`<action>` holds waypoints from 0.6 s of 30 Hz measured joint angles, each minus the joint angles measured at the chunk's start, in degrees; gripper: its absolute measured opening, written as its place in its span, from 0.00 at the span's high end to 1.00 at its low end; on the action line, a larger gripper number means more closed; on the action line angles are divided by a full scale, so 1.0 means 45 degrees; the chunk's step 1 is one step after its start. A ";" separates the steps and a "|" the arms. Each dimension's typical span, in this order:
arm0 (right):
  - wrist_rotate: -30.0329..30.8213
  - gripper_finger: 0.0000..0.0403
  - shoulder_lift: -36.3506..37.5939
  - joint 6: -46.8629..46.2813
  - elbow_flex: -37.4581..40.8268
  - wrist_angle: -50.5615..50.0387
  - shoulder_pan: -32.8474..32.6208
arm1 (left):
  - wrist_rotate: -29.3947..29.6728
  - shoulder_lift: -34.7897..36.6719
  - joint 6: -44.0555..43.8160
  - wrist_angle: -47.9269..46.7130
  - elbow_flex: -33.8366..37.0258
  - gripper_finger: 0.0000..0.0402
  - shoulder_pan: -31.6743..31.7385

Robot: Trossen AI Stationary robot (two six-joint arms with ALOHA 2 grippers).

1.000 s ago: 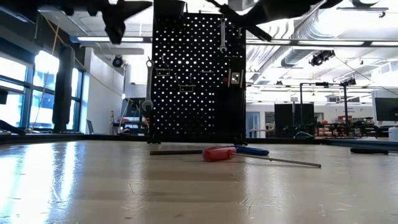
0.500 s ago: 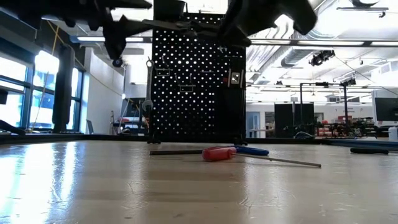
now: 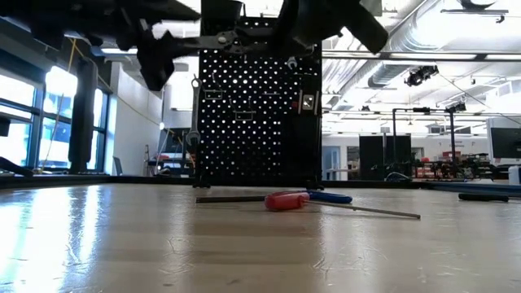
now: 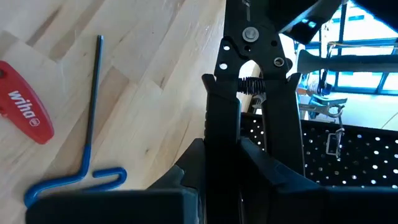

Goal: Hang tools onto peg board
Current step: Hang the wire stripper on the pegboard

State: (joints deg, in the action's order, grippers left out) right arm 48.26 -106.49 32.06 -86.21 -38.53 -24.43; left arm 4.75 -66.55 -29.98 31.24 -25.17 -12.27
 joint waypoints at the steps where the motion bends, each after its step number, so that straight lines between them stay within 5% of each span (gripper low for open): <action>1: 0.0012 0.87 -0.0033 0.0055 0.0000 0.0027 0.0000 | 0.0000 -0.0167 -0.0009 0.0023 0.0005 0.59 0.0000; 18: -0.0037 0.87 -0.0105 0.0843 0.0000 0.0596 0.0003 | -0.1643 -0.3046 0.0519 -0.0411 -0.1841 0.62 0.0290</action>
State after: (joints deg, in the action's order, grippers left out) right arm 48.10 -106.96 35.85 -86.21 -35.85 -24.41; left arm -2.64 -80.26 -27.64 29.39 -33.45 -10.97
